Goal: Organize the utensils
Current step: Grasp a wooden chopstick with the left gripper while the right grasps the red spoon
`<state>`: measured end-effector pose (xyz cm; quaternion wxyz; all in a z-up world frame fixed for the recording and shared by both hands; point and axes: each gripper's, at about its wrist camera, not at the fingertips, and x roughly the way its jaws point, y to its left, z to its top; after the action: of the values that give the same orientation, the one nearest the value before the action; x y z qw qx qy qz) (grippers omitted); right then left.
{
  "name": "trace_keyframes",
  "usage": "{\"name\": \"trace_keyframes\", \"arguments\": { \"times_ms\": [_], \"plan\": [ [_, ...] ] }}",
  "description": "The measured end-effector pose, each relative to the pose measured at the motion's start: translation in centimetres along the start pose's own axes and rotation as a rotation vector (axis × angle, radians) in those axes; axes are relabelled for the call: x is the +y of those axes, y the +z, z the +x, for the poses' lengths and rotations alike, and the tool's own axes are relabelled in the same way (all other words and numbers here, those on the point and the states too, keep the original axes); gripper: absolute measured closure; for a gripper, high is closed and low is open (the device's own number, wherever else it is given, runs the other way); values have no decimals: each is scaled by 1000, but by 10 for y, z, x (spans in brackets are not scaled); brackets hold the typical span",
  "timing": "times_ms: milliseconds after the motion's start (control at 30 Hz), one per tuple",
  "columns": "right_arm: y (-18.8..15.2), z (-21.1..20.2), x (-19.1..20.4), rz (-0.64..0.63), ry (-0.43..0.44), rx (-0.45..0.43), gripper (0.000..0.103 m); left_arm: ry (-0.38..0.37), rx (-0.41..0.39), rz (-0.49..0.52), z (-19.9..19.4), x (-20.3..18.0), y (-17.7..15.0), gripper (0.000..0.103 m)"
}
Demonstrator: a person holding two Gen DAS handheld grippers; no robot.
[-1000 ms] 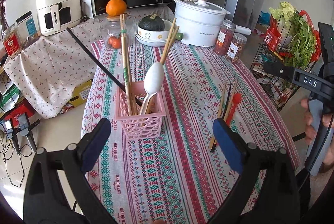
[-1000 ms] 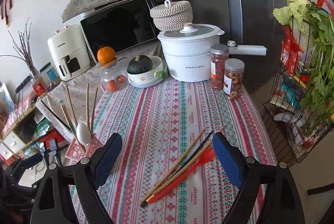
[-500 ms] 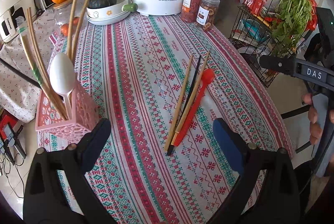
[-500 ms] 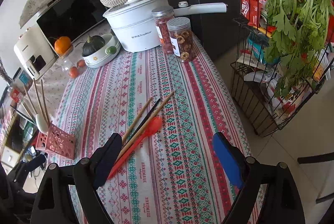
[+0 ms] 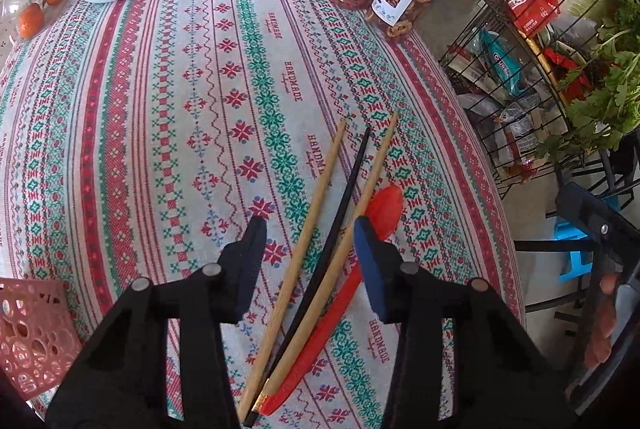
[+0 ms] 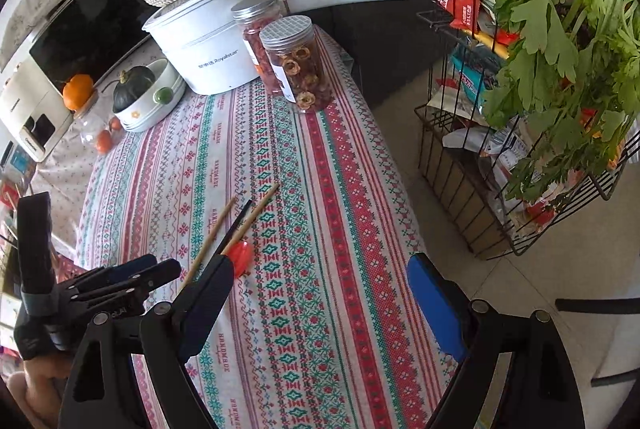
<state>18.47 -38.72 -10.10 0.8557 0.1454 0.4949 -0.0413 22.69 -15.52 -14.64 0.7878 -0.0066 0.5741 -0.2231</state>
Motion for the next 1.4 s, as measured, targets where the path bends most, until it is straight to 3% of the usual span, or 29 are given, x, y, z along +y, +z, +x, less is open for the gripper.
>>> {"name": "trace_keyframes", "arguments": {
  "times_ms": [167,367,433,533,600,833,1233,1400],
  "plan": [
    [4,7,-5,6,6,18,13,46,29,39,27,-14,10,83],
    [4,14,-6,12,21,44,13,87,29,58,40,-22,23,87],
    [4,17,-5,13,24,51,13,121,30,84,43,-25,25,94],
    [4,22,-5,15,15,62,13,182,20,154,43,-30,21,95],
    [3,27,-5,21,6,76,13,195,15,147,38,-27,18,95],
    [-1,47,0,20,2,122,13,177,-93,158,-22,-13,-8,96],
    [-10,87,26,4,72,200,14,129,-259,195,-112,9,-68,96],
    [-13,103,36,-3,128,194,26,94,-304,154,-131,26,-90,97]
  ]
}}
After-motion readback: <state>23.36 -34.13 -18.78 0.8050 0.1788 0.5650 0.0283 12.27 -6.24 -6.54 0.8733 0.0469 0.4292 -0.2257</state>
